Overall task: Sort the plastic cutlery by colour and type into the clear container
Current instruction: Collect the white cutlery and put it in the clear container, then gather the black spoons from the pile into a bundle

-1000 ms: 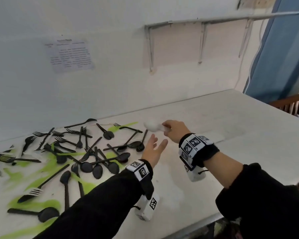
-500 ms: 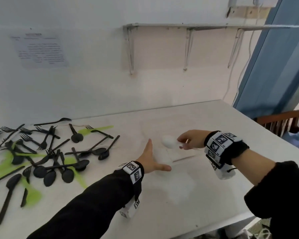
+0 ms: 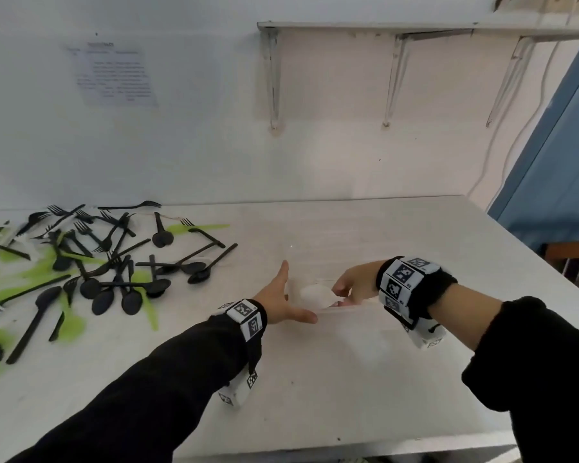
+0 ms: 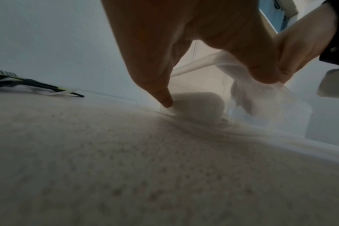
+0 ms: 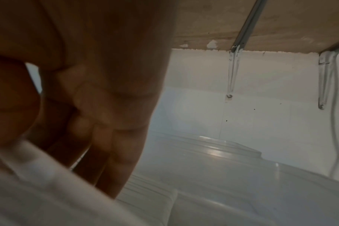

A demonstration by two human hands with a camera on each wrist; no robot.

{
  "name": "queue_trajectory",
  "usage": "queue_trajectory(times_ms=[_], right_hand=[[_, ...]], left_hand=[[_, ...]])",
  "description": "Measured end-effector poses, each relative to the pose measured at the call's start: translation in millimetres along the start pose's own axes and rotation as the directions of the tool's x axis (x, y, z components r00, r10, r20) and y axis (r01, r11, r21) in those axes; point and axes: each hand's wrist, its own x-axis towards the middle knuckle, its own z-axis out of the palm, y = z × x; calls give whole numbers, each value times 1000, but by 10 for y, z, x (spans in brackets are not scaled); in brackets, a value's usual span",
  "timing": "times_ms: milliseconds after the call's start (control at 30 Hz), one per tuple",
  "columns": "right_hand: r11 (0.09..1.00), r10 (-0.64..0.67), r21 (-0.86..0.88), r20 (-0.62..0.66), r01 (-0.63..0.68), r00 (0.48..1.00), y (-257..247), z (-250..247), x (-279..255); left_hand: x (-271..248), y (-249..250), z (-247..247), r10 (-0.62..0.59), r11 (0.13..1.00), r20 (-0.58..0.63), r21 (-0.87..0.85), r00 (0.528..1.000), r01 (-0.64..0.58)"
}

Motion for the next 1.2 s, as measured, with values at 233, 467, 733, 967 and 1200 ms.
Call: queue_trajectory(times_ms=[233, 467, 733, 967, 1200], right_hand=[[995, 35, -94, 79, -28, 996, -50, 6, 116], [990, 4, -138, -18, -6, 1000, -125, 68, 238], [999, 16, -47, -164, -24, 986, -128, 32, 314], [992, 50, -95, -284, -80, 958, -101, 154, 419], [996, 71, -28, -233, -80, 970, -42, 220, 449]], left_hand=[[46, -49, 0, 7, 998, -18, 62, 1000, -6], [98, -108, -4, 8, 999, -11, 46, 1000, -8], [141, -134, 0, 20, 998, -17, 58, 1000, -19], [153, -140, -3, 14, 998, -10, 59, 1000, -14], [127, -132, -4, 8, 997, -11, 74, 1000, -7]])
